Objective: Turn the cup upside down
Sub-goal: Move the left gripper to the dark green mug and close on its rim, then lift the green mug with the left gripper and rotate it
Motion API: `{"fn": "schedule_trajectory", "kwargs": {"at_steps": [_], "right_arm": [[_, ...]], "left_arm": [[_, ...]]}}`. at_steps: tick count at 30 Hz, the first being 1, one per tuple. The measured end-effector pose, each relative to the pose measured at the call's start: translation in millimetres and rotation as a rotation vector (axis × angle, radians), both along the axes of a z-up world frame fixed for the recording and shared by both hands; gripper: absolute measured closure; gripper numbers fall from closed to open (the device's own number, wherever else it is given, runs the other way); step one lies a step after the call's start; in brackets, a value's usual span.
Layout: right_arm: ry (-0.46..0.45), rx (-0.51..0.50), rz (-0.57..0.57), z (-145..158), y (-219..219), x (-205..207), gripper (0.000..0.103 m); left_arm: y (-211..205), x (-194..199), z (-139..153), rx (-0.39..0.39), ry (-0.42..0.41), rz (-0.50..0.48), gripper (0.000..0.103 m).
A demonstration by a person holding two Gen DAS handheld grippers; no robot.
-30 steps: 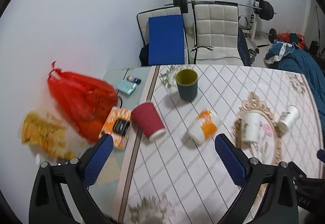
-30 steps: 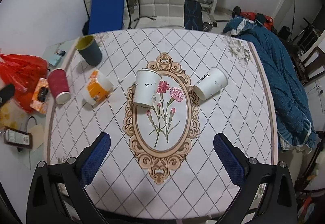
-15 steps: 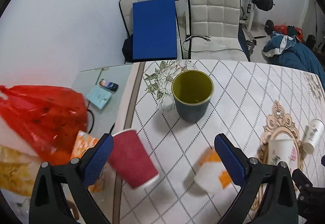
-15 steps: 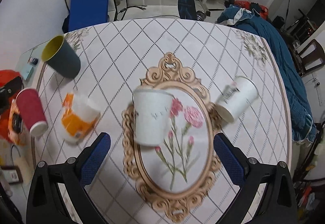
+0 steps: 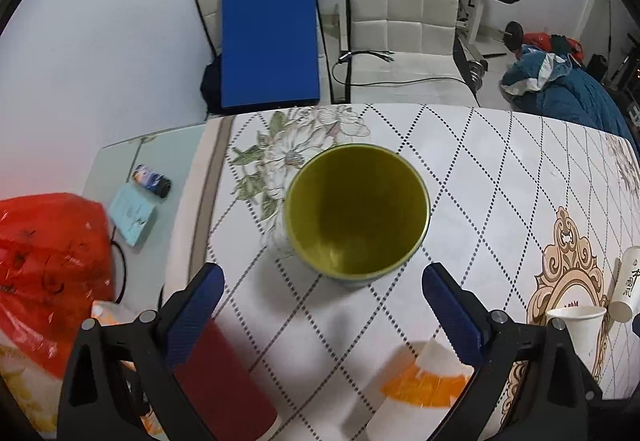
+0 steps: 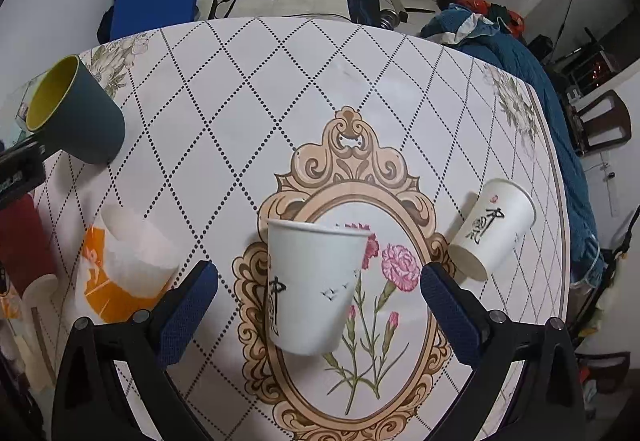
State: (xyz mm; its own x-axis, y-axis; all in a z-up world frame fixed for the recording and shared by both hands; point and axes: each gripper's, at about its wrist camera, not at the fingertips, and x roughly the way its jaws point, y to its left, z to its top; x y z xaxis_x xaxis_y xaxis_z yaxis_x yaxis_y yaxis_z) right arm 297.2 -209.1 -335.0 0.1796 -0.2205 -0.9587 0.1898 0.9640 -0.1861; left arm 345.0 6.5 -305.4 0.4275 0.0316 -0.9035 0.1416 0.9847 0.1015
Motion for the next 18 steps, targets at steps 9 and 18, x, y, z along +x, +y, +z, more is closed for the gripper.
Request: {"fn": "schedule_trajectory", "kwargs": {"at_steps": [9,18], "right_arm": [[0.009,-0.027,0.023,-4.1,7.4,13.0,0.000],[0.008,-0.032,0.017,-4.1,4.0,18.2,0.000]], "left_arm": [[-2.6,26.0,-16.7,-0.017,0.007,0.016,0.001],[-9.7,37.0,-32.4,-0.027,0.027,-0.006,0.023]]}}
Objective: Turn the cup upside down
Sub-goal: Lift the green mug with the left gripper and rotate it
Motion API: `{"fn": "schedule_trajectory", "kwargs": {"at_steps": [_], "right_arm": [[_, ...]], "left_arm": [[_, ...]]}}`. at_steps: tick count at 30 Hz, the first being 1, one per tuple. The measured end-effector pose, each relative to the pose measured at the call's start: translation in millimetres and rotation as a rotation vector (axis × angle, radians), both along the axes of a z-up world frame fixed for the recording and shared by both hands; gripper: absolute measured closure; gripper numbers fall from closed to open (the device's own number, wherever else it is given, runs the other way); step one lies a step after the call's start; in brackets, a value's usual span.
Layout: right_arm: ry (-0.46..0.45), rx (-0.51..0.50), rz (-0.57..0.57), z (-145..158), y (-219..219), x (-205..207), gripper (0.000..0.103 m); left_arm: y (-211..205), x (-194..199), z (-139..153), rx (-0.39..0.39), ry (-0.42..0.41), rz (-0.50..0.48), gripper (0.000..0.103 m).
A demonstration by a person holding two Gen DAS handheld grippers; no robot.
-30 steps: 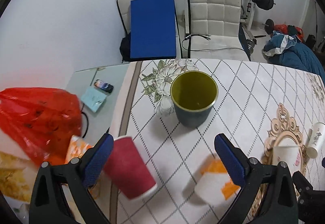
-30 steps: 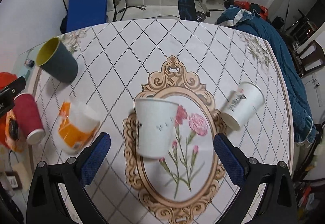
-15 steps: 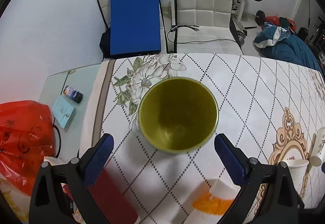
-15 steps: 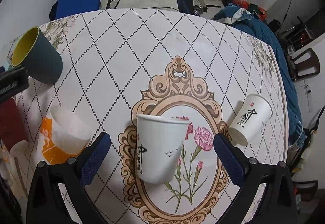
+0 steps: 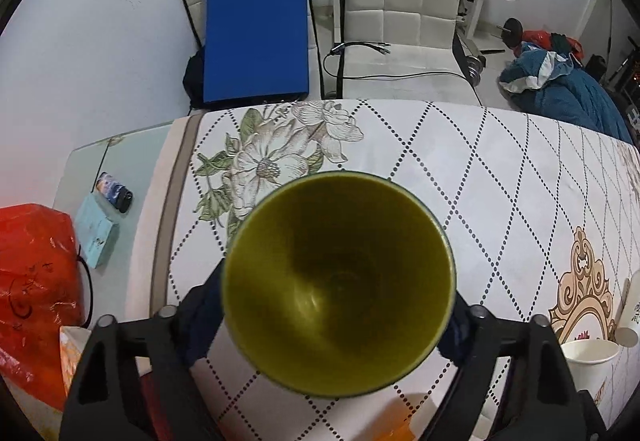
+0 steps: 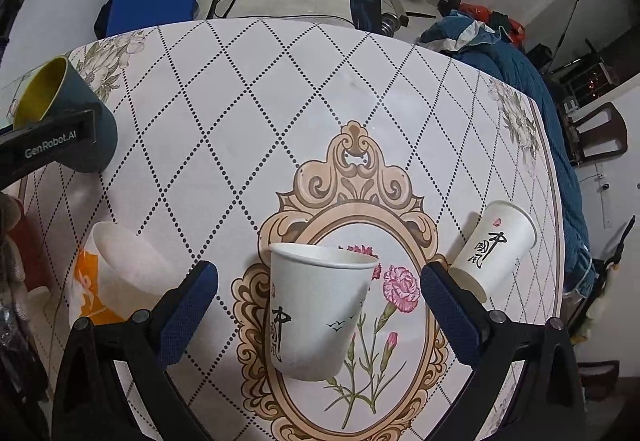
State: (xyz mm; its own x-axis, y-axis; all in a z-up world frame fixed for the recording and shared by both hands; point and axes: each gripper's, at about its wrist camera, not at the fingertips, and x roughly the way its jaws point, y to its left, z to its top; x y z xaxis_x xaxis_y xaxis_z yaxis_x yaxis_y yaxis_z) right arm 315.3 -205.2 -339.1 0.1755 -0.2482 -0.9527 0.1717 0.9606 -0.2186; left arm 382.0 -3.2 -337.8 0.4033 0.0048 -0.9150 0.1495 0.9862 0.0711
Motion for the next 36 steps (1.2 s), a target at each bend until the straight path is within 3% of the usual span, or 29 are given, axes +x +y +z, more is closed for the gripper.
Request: {"fn": "schedule_trajectory", "kwargs": {"at_steps": [2,18,27,36], "right_arm": [[-0.001,0.000,-0.004,0.1,-1.7,0.0,0.000],[-0.032,0.006,-0.025,15.9,-10.7,-2.7,0.000],[-0.053,0.017,-0.038,26.3,-19.6,-16.1,0.000],[-0.078,0.042,-0.064,45.2,-42.9,-53.9,0.000]], "left_arm": [[-2.8,0.4,-1.1,-0.007,-0.005,-0.012,0.034],[-2.9,6.1,5.0,-0.012,-0.055,0.008,0.036],[-1.3,-7.9,46.1,-0.052,-0.081,0.011,0.036],[-0.3,-56.9,92.5,-0.102,-0.026,-0.019,0.036]]}}
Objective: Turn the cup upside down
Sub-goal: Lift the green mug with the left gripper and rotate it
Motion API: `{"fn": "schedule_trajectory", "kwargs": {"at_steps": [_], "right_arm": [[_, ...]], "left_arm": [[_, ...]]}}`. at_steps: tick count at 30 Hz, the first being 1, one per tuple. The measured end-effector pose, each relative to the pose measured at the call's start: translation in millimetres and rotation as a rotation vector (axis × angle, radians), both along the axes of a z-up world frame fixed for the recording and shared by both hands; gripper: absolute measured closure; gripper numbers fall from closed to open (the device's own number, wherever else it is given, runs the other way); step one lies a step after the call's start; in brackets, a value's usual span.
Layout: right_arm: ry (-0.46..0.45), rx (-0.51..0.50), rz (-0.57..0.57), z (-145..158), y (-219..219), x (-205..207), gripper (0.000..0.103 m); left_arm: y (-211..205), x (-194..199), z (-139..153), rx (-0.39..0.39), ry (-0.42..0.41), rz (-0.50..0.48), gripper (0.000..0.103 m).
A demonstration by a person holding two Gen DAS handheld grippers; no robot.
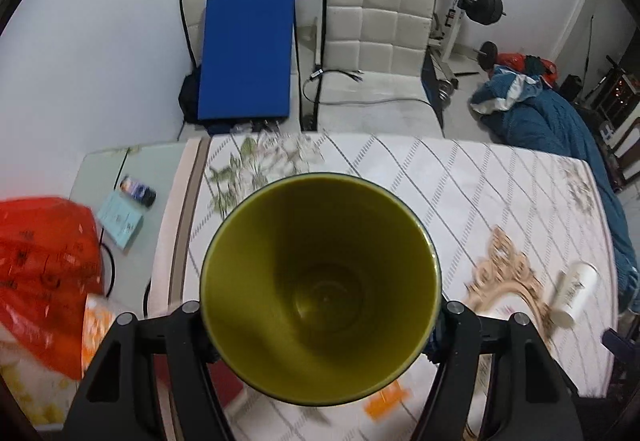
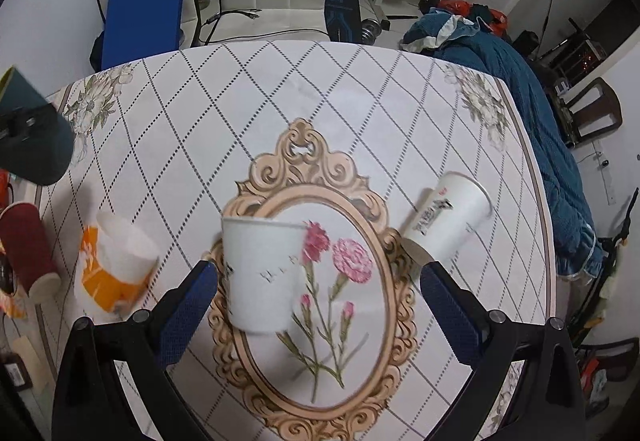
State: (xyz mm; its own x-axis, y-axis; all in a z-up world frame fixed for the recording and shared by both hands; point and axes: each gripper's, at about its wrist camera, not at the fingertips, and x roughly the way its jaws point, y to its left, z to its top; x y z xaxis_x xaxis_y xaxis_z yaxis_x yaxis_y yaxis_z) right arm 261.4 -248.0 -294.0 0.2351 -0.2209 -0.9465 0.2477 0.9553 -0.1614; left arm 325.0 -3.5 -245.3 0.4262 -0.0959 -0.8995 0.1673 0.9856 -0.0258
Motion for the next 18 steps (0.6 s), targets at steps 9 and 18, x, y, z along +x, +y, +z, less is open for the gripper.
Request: {"fn": "schedule_trajectory", "kwargs": {"at_steps": [9,18], "right_arm": [[0.013,0.028,-0.011,12.1,-38.1,-66.3,0.000],[0.057,0.043,0.009,2.5,-70.3,-133.3,0.000]], "left_arm": [[-21.3,-91.4,16.2,0.006,0.159,-0.047,0.036],[-50.5,-192.5,-28.2,-0.003,0.432,-0.087,0.036]]}}
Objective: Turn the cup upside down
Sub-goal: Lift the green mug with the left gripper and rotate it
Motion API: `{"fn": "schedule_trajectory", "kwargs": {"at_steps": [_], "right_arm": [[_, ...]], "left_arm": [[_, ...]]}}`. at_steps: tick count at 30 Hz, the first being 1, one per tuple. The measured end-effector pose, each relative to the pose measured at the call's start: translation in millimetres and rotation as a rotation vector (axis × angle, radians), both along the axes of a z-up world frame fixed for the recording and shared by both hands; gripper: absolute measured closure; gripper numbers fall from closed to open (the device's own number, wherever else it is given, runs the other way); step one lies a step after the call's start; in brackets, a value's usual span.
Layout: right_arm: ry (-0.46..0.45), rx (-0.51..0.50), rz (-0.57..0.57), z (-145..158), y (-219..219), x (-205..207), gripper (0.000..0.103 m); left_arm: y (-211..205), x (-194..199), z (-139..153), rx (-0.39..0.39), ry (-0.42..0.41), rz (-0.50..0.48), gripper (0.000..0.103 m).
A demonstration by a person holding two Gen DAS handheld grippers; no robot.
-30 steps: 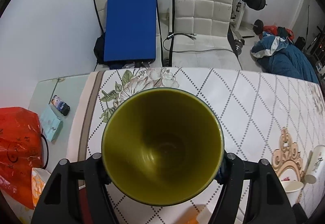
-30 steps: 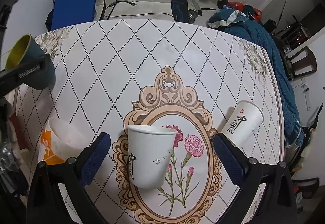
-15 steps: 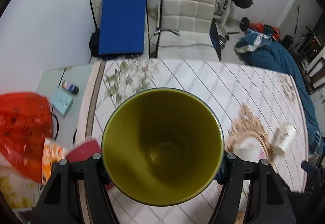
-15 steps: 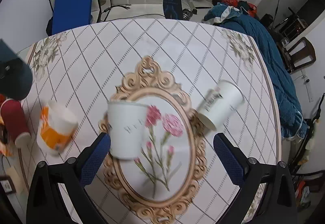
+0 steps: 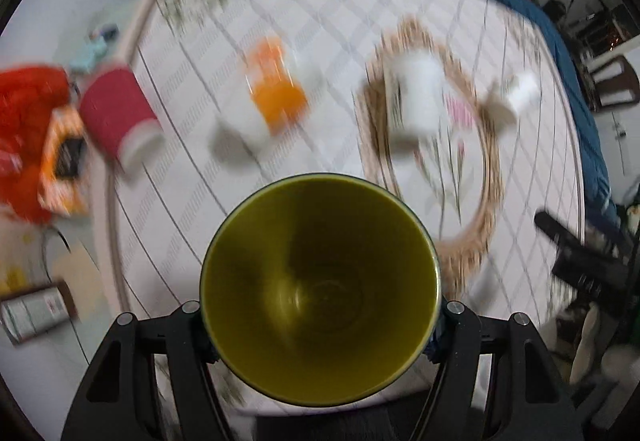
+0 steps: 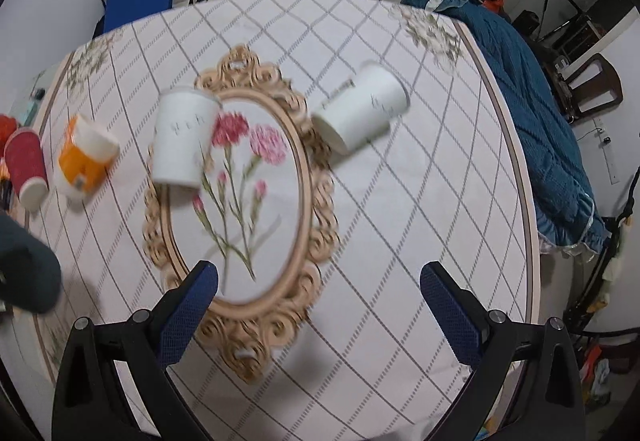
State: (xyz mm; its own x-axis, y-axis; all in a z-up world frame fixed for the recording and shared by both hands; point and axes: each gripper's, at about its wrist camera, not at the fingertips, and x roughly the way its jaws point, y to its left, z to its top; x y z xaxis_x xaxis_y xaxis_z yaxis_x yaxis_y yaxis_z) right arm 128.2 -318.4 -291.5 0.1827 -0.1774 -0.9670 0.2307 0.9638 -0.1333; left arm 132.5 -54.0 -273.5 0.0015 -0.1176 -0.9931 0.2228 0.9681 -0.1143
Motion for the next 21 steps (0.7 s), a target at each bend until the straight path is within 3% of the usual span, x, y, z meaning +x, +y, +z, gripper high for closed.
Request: {"fn": "schedule_trajectory", "kwargs": {"at_steps": [5,11,14,21], "right_arm": [[0.035,0.009,0.031,-13.5,-5.4,-26.5,0.000],[0.084,0.006,0.034,-27.0,-15.3,-41.1,0.000],[0.104,-0.004,0.029,-31.8,-20.0,-42.9,0.000],[0.112,-0.021,-0.006,-33.5,-27.2,-39.8,0.000]], "left_arm": [[-10.3,-35.8,-48.8,-0.020,0.229,0.021,0.036],[-27.3,-40.8,-90.6,-0.014,0.386,0.024,0.036],[-38.6,-31.2,-104.5,0.005,0.402,0.021,0.036],[-67.1,-11.6,-114.8,0.070,0.336,-0.024,0.036]]}}
